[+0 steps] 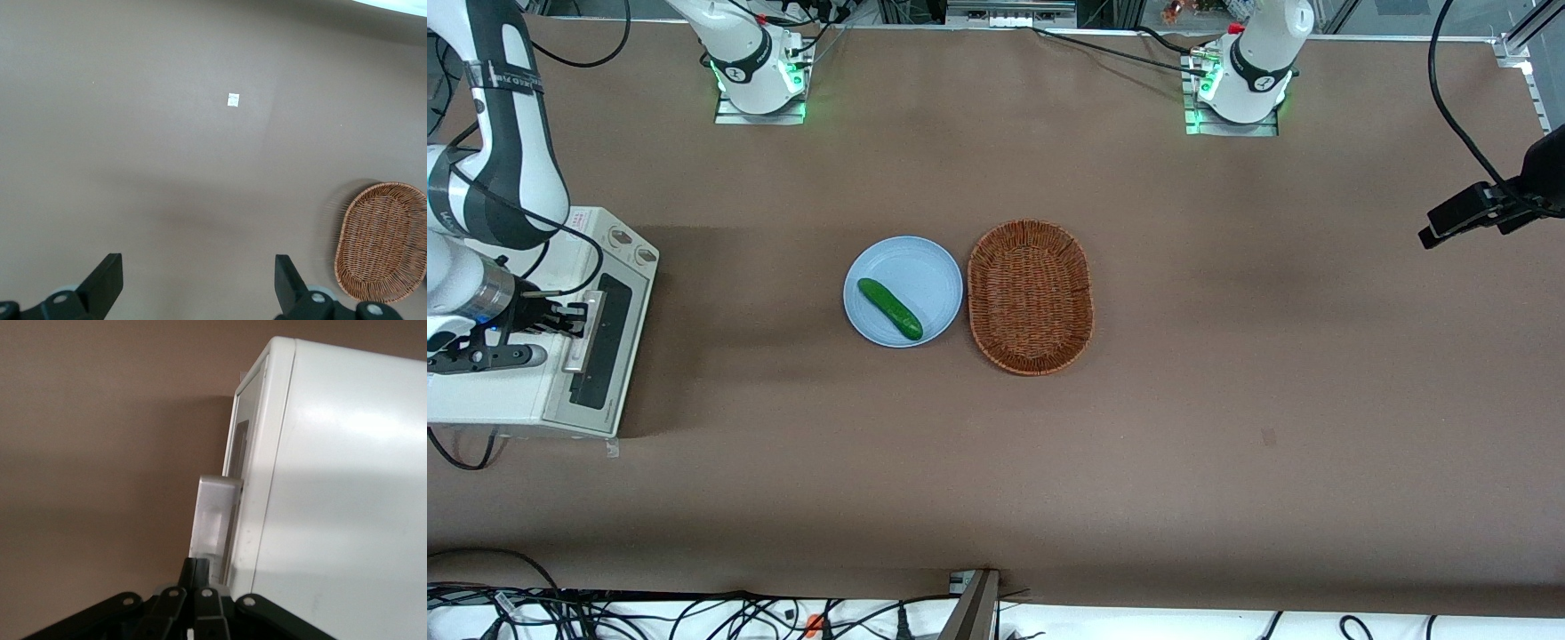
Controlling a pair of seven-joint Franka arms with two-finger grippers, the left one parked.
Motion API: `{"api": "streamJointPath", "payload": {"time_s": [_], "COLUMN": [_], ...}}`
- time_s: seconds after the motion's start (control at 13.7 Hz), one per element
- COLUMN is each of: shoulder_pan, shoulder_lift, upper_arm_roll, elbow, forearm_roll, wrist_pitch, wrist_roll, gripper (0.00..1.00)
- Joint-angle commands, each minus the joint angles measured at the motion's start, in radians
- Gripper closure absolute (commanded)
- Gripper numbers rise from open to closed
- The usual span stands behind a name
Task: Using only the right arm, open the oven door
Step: 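Hook the right gripper behind the door handle and pull it outward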
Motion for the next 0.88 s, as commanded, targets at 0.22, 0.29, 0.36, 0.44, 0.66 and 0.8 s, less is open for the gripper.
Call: {"api": "streamJointPath", "payload": {"time_s": [0.22,0.29,0.36,0.44,0.66,0.8], "shoulder_pan": [-0.015,-0.016,-0.015,-0.015,-0.015,-0.013], "shoulder_lift": [-0.007,-0.005,0.001,0.011,0.050,0.068], "upper_arm_roll": [0.006,0.006,0.006,0.006,0.006,0.007], "elbow": [-0.065,-0.068,-0.068,-0.068,-0.069,-0.069], "forearm_roll": [0.002,0.003,0.005,0.009,0.014,0.016], "wrist_pitch": [0.051,0.054,0.057,0.060,0.083,0.089], "wrist_roll": [-0.008,-0.002,0.004,0.005,0.035,0.059], "gripper": [1.00,1.00,1.00,1.00,1.00,1.00]}}
